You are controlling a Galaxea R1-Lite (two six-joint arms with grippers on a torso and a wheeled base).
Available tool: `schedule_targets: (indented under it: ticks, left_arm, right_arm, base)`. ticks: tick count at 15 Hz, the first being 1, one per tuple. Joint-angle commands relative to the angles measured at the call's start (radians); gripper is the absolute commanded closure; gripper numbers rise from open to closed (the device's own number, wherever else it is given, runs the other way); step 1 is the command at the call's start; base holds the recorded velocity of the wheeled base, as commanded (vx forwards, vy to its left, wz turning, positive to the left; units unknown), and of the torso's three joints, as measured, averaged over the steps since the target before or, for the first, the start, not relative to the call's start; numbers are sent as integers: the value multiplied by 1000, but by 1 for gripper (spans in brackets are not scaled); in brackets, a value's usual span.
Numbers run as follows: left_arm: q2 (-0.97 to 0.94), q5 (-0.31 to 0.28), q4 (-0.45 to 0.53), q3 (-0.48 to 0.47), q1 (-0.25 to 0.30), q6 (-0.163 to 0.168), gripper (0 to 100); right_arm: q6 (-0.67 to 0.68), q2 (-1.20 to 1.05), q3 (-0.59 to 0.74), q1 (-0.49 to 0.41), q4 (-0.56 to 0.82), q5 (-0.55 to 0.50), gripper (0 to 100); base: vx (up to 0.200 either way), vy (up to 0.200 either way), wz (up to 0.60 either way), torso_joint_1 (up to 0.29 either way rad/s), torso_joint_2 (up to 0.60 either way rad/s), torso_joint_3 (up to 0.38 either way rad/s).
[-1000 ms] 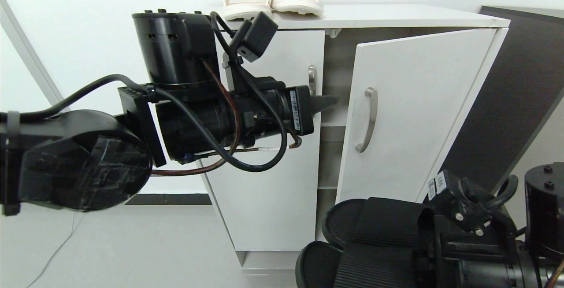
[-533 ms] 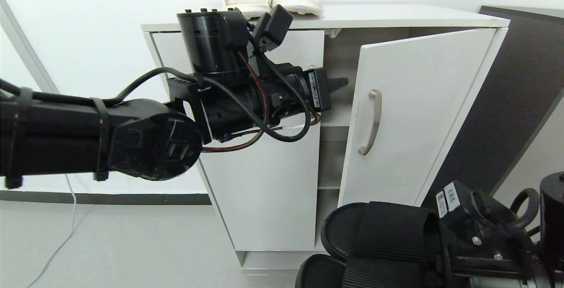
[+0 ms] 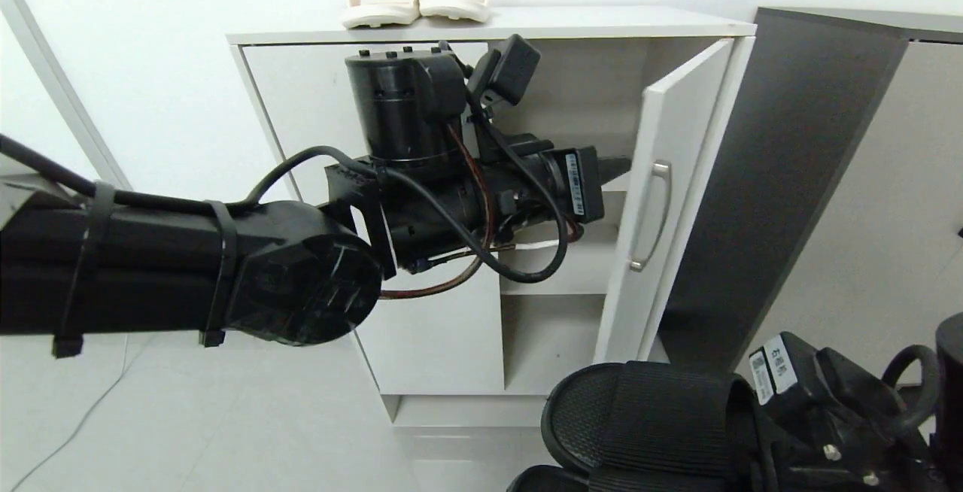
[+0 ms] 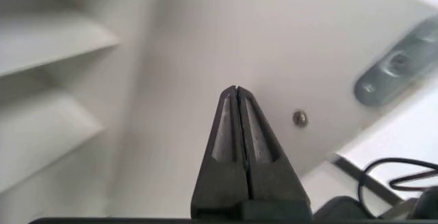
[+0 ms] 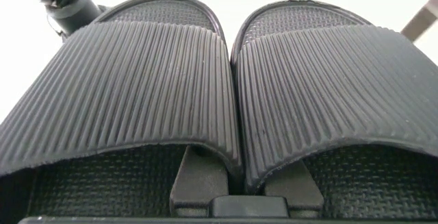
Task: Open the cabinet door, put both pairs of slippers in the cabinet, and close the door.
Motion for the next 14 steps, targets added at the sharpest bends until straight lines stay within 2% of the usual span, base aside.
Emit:
schedule_targets:
  ticks: [1, 4, 6, 7, 8, 9, 10, 11, 12, 13, 14]
  left_arm:
    - [-8, 9, -53, 53, -35, -1, 100]
    - [-25, 50, -100, 98, 13, -4, 100]
    - [-103, 90, -102, 173, 54, -3, 100]
    - [-203, 150, -85, 236, 103, 0, 100]
    - [-283, 207, -59, 273, 130, 8, 100]
    - [-367, 277, 7, 306, 159, 28, 100]
    - [-467, 351, 95, 348, 189, 69, 100]
    - [-568, 412, 188, 391, 206, 100, 100]
    - [-661, 483, 294, 418, 214, 115, 100]
    - [-746, 589, 405, 431, 215, 118, 100]
    - [-783, 647, 449, 441, 217, 117, 100]
  right_arm:
    - [-1, -11, 8, 7, 0, 0, 100]
    - [-23, -11, 12, 7, -1, 0, 100]
    - [-15, 15, -3, -13, -8, -3, 100]
    - [-6, 70, -64, -101, -6, -67, 100]
    - [42, 113, -110, -125, -8, -136, 100]
    - [131, 151, -159, -127, -9, -218, 100]
    - [207, 197, -213, -127, -9, -297, 100]
    - [229, 237, -247, -130, -9, -371, 100]
    - [232, 270, -270, -130, -12, -431, 100]
    - [232, 299, -285, -130, -21, -471, 100]
    - [232, 312, -293, -130, -29, -485, 100]
  base:
    - [-200, -200, 0, -2, 7, -2]
    - [0, 0, 0, 0, 0, 0]
    - [0, 0, 0, 0, 0, 0]
    - [0, 0, 0, 0, 0, 0]
    - [0, 0, 0, 0, 0, 0]
    - [0, 0, 0, 0, 0, 0]
    - [0, 0, 0, 0, 0, 0]
    - [0, 0, 0, 0, 0, 0]
    - [0, 0, 0, 0, 0, 0]
    - [0, 0, 0, 0, 0, 0]
    - [0, 0, 0, 0, 0, 0]
